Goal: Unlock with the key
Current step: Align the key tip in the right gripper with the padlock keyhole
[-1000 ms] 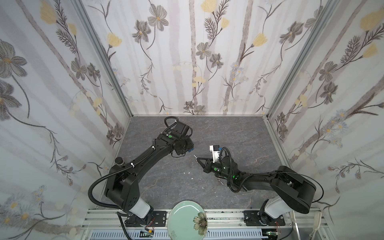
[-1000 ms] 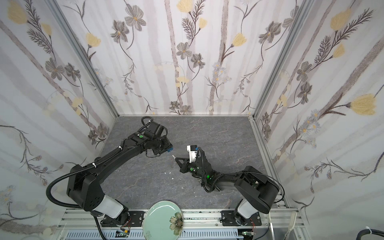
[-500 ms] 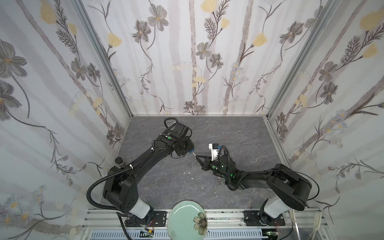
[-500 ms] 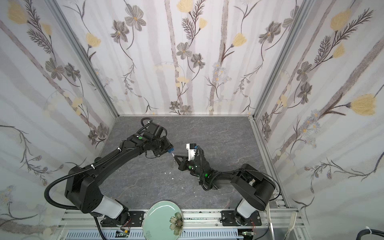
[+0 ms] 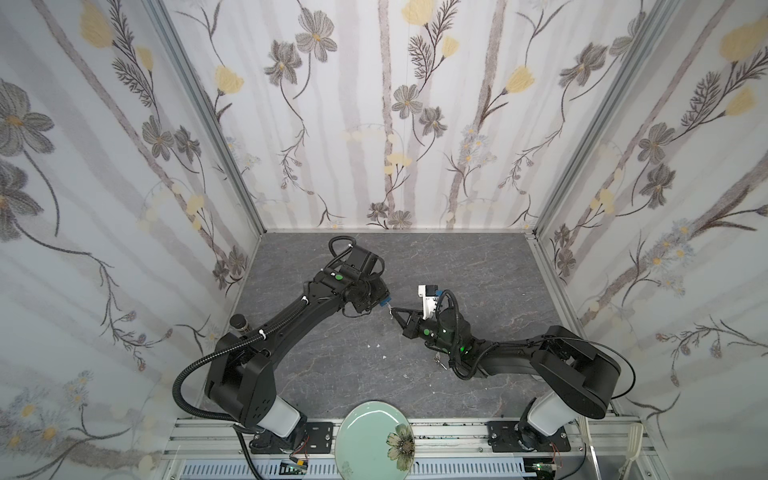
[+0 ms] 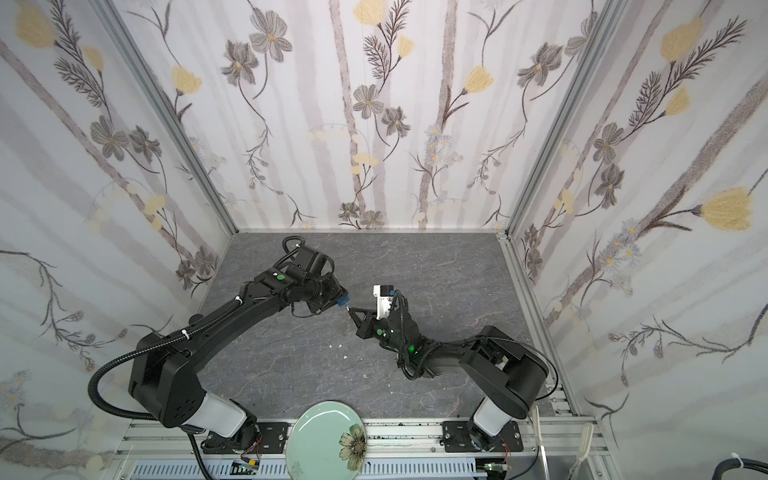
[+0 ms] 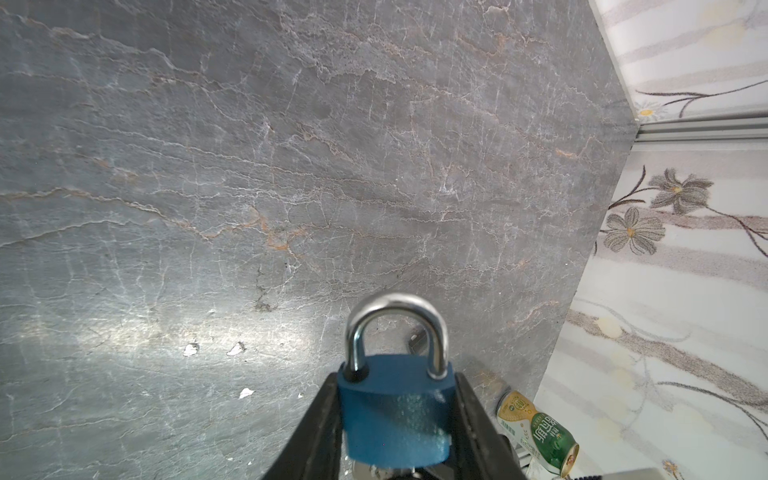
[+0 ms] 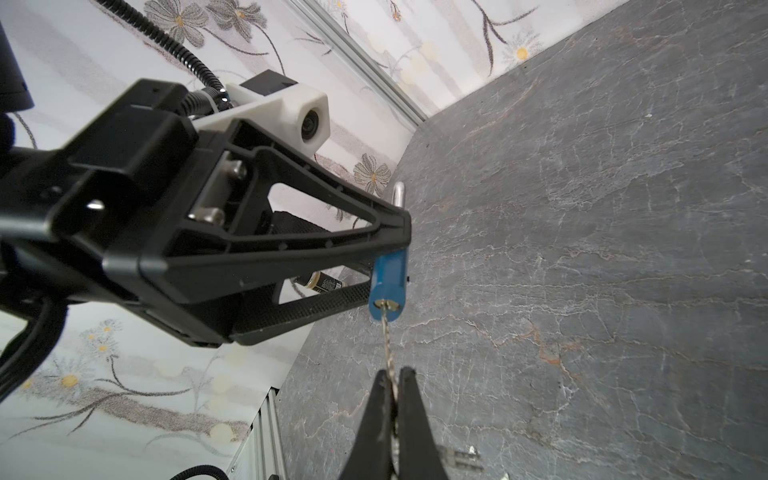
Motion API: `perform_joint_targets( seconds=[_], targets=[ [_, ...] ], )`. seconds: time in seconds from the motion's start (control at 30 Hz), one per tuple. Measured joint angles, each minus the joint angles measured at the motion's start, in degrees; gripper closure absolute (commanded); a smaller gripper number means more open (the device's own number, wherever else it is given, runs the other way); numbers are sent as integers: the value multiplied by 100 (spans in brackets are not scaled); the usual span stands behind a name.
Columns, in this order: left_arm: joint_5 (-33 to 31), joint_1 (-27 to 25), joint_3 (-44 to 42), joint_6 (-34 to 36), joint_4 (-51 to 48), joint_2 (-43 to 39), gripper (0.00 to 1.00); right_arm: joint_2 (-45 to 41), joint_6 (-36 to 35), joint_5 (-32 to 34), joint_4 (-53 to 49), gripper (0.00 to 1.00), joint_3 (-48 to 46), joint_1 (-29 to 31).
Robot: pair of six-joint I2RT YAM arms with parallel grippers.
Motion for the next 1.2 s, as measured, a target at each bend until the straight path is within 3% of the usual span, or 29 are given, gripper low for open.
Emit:
perform_joint_targets(
  seconds=[0.43,1.2],
  targets=[
    [28,-35,-9,-42,114,0,68,22,109,-4,22,100,4,-59],
    [-474,-334,127,-173,129,197,81,-83,645,212,-168,100,-35,-55]
  ],
)
